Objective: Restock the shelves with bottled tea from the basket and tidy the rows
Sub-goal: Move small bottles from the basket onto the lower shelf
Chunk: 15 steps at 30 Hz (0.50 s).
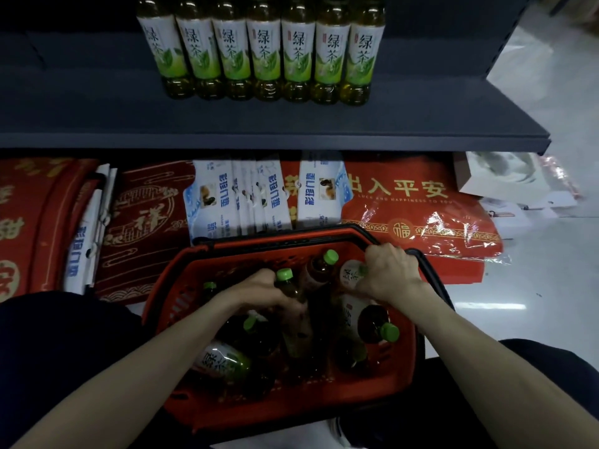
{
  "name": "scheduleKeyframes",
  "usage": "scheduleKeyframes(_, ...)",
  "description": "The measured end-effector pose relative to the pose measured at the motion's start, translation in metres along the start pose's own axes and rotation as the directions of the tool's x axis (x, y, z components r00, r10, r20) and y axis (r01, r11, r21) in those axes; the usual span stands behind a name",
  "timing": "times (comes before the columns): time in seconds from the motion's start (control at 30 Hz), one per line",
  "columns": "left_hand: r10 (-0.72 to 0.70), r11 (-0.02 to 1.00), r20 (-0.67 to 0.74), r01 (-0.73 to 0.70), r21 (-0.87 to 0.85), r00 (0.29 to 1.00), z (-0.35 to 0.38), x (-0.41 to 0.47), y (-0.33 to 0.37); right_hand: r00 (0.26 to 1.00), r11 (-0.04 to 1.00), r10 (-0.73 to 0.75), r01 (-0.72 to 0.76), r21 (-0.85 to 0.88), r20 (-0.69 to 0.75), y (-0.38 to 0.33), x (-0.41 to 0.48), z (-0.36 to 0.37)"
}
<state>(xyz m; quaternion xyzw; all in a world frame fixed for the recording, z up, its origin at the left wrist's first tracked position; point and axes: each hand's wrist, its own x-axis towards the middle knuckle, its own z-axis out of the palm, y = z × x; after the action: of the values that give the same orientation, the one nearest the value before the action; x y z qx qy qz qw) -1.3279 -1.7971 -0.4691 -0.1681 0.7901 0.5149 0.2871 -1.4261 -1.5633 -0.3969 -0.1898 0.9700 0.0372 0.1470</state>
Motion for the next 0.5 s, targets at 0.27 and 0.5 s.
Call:
scheduleKeyframes(0.27, 0.105, 0.958, -0.096, -0.127, -0.257, 0.99, -0.013, -0.018, 0.037, 0.993, 0.889, 0.115, -0.103, 0.447, 0.001, 0.041, -0.013, -0.023)
scheduleKeyframes(0.5, 0.183, 0.773, -0.155, -0.24, -0.587, 0.971, -0.019, -0.022, 0.066, 0.994, 0.609, 0.056, 0.042, 0.792, -0.095, 0.038, -0.025, -0.04)
